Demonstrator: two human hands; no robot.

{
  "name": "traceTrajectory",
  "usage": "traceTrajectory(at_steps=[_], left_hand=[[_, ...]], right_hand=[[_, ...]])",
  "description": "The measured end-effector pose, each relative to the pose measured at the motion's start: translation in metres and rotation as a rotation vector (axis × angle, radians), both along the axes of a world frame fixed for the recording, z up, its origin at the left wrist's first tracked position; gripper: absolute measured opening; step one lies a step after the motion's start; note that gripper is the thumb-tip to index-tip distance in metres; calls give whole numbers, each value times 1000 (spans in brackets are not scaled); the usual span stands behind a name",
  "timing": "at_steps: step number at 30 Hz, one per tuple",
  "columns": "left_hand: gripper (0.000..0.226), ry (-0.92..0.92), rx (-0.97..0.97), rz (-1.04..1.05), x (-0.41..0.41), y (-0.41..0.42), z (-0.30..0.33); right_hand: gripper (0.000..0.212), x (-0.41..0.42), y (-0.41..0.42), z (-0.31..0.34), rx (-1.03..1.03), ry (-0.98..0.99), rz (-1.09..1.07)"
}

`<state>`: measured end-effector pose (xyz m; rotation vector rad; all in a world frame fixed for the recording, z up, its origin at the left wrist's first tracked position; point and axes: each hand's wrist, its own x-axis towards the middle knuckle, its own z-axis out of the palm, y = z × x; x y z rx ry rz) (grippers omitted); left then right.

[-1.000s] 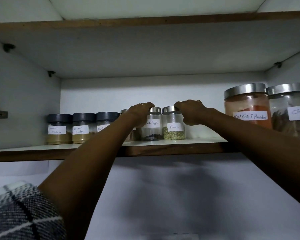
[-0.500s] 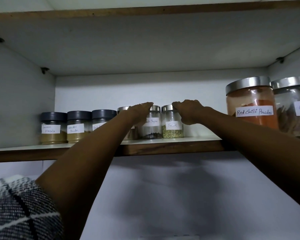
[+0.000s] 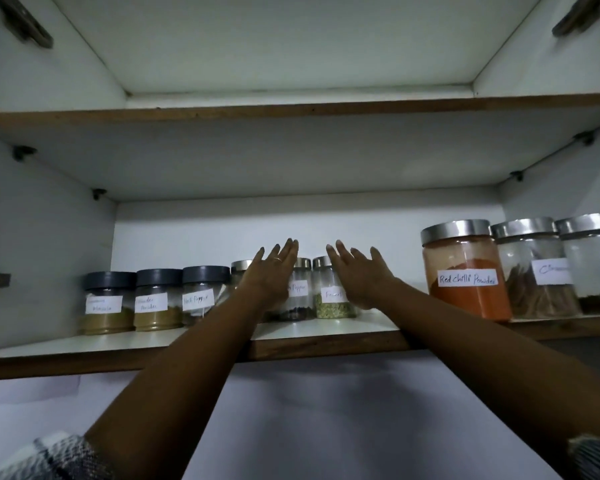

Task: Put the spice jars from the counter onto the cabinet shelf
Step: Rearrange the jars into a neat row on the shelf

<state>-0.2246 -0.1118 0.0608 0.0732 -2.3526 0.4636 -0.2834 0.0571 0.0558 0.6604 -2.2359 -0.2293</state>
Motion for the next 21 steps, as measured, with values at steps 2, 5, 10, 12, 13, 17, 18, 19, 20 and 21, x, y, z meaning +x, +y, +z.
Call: traceTrajectory(at_steps=[2, 5, 10, 12, 13, 17, 18, 19, 20, 21], left_hand=[[65, 77, -18, -75, 11, 1, 1], [42, 115, -130, -122, 33, 2, -2], [30, 106, -259, -195, 78, 12, -7], [28, 117, -283, -229, 99, 19, -3], [28, 135, -299, -252, 108, 25, 0], [26, 233, -341, -332, 134, 54, 13], [26, 248, -335, -342, 138, 63, 14], [26, 257, -321, -354, 141, 72, 15], [26, 260, -306, -365, 144, 82, 15], [26, 261, -293, -378, 147, 92, 16]], right_hand=[[58, 15, 1, 2, 11, 111, 49], [30, 36, 7, 2, 102, 299, 154], [16, 78, 34, 1, 360, 452, 316], [10, 101, 50, 5, 443, 537, 381], [14, 111, 58, 7, 462, 574, 413], [14, 140, 95, 18, 457, 675, 473], [12, 145, 104, 21, 443, 705, 479], [11, 151, 115, 24, 434, 729, 475], [11, 155, 124, 26, 435, 748, 474], [13, 159, 136, 29, 447, 769, 466]])
